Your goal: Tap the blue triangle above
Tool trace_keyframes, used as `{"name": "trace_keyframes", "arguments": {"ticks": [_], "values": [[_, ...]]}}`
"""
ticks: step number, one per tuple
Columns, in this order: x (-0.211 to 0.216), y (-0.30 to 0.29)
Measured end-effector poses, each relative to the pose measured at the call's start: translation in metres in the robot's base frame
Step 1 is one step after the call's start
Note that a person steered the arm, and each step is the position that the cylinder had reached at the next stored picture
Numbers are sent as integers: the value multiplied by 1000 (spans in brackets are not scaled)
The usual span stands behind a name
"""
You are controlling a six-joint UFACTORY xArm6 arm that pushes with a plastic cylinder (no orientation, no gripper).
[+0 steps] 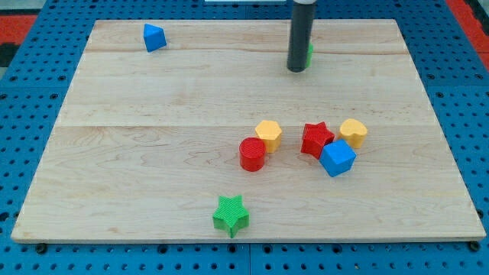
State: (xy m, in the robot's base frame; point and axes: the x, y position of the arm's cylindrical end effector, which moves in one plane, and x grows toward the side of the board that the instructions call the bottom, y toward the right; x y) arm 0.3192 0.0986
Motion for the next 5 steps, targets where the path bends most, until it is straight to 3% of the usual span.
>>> {"name": "trace_keyframes", "arguments": {"ticks": [1,4,5], "values": [[-13,41],[-77,-79],[-51,-71]]}}
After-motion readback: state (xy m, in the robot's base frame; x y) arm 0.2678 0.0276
